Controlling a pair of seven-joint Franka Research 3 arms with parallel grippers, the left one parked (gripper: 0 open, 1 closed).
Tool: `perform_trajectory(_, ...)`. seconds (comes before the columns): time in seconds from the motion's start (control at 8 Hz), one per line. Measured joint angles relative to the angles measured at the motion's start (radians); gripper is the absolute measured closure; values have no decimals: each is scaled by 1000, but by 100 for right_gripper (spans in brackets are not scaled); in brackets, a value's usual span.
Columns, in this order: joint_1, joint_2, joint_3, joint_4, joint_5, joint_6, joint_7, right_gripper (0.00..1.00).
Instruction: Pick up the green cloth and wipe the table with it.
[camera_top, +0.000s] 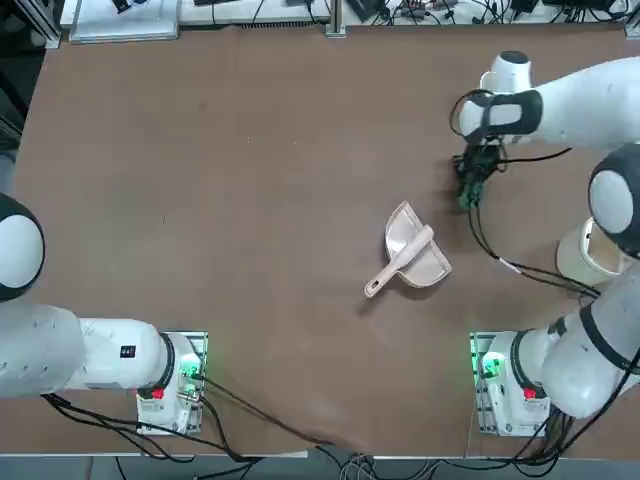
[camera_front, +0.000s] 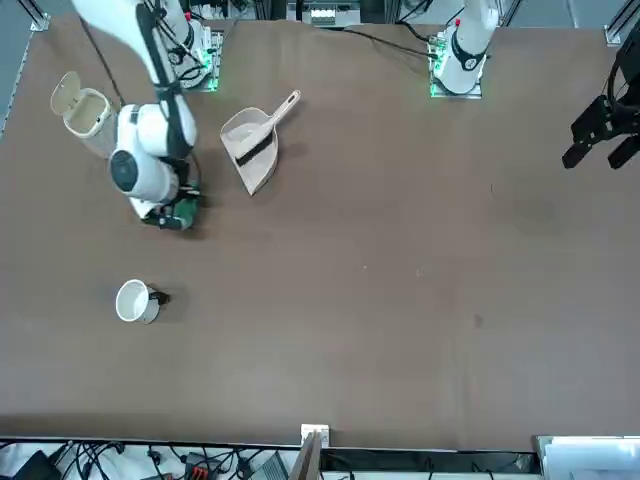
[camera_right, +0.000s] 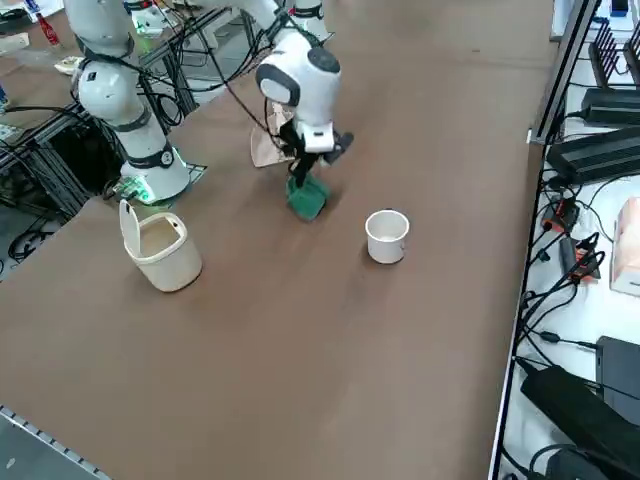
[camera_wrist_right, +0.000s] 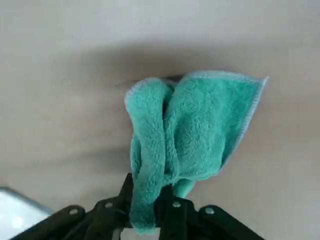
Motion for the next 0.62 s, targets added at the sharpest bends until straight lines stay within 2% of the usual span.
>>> perform_trajectory(0.25,5,0,-17,1,-29,0,-20,92)
perform_trajectory(0.38,-21,1,-47,1,-100,0,-65,92)
perform_trajectory(0.62,-165,1,-95,1,-215,3,-259,92)
